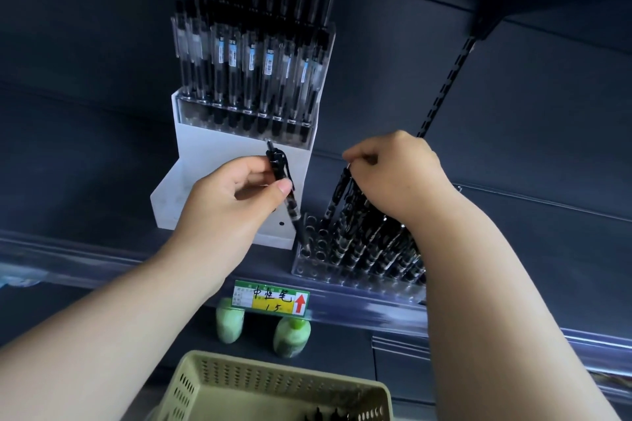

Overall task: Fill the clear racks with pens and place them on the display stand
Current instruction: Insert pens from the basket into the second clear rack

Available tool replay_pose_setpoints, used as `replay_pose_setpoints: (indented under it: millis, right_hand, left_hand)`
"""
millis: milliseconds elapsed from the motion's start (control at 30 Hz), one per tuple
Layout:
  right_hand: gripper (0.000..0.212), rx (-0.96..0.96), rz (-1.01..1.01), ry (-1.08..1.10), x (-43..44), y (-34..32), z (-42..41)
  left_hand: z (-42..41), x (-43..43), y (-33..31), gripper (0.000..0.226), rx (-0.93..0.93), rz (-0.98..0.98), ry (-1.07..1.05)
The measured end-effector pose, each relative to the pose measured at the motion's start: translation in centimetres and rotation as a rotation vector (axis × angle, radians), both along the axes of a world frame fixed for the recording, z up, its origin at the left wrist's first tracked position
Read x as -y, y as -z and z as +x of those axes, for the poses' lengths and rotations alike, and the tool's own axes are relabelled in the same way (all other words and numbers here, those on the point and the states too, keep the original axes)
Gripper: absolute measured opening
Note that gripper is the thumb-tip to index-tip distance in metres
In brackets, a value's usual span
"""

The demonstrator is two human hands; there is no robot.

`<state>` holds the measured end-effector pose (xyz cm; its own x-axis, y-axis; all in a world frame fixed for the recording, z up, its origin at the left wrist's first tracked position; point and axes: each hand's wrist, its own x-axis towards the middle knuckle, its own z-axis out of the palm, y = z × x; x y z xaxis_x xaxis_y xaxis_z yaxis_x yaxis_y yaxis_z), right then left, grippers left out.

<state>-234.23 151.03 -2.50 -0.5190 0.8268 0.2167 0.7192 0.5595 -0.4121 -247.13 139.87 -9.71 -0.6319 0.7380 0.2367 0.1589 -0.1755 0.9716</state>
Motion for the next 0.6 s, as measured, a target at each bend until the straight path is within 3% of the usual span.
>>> replay_pose_setpoints:
  millis: [133,467,600]
  right_hand:
    - [0.029,-0.087,0.028,-0.002,0.0,-0.2,0.5]
    - [0.027,-0.106,0.055,-0.006,0.4,-0.4,1.4]
    - [0.027,-0.108,0.047,-0.01,0.3,-0.2,1.9]
  left_hand:
    - [0.8,-1.0,-0.8,0.016,-0.047,-0.003,0.012]
    - [2.7,-4.6,-1.5,0.025,-0.433,-0.08,0.016]
    - [2.6,-5.1,-1.4,0.024,-0.455,-0.107,0.01]
